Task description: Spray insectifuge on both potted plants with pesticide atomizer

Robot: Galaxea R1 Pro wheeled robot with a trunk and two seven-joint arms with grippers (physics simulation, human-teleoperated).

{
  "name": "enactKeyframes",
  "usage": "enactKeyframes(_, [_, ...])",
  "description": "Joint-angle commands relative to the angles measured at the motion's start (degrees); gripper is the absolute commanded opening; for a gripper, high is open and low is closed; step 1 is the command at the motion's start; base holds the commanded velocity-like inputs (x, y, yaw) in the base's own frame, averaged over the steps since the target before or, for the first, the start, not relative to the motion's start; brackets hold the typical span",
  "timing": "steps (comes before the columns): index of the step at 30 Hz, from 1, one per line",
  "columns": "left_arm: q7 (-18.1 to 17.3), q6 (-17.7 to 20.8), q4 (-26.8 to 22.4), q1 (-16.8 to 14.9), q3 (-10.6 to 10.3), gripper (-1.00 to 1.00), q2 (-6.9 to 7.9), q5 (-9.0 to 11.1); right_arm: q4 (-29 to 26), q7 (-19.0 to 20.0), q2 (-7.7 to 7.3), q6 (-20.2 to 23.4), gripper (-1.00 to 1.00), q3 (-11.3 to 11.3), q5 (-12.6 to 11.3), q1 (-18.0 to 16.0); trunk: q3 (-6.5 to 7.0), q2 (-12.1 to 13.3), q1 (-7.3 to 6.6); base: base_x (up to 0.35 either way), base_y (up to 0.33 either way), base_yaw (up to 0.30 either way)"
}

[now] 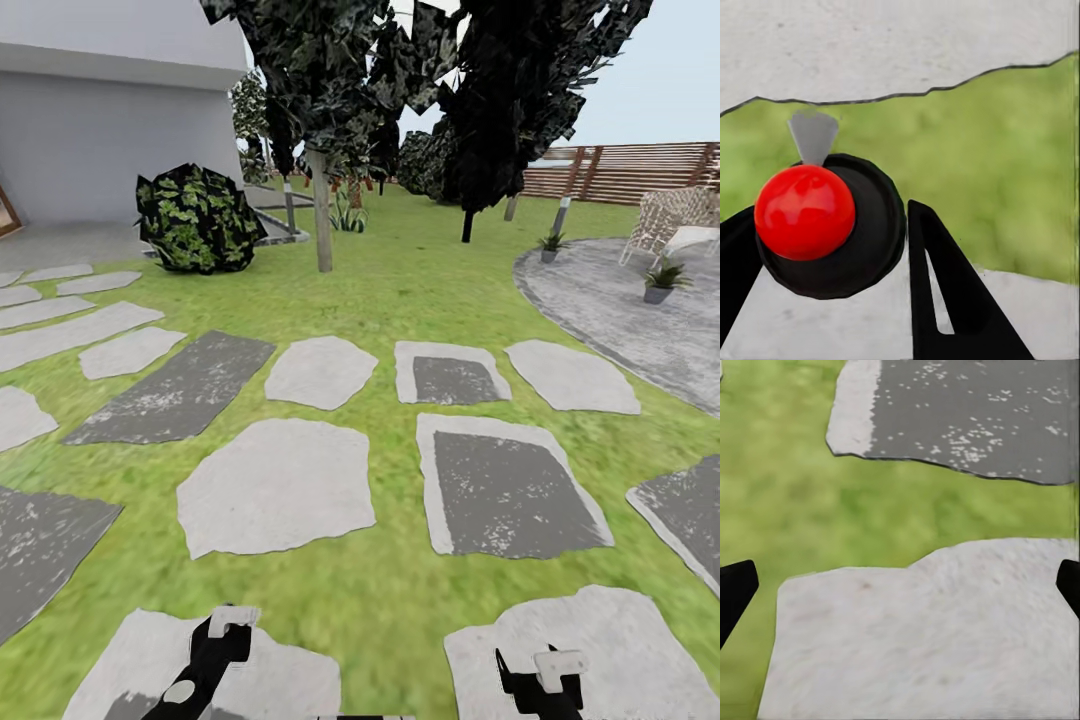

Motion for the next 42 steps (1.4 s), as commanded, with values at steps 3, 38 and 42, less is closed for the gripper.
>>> enactKeyframes(3, [0.0,-0.2,0.1,0.0,0.4,-1.00,-0.03,-0.7,0.0,0.0,0.01,-0.2,1.00,-0.1,0.3,0.0,0.63,0.0,-0.09,0.000,0.000,-0.266])
enactKeyframes(38, [-0.1,-0.2,0.0,0.2,0.4,-1.00,-0.04,-0.7,0.0,0.0,0.01,-0.2,1.00,-0.1,0.3,0.0,5.48,10.9,-6.02,0.000,0.000,-0.266])
enactKeyframes(42, [-0.1,-0.2,0.0,0.2,0.4,-1.00,-0.03,-0.6,0.0,0.0,0.01,-0.2,1.00,-0.1,0.3,0.0,5.48,10.9,-6.02,0.154,0.000,-0.266])
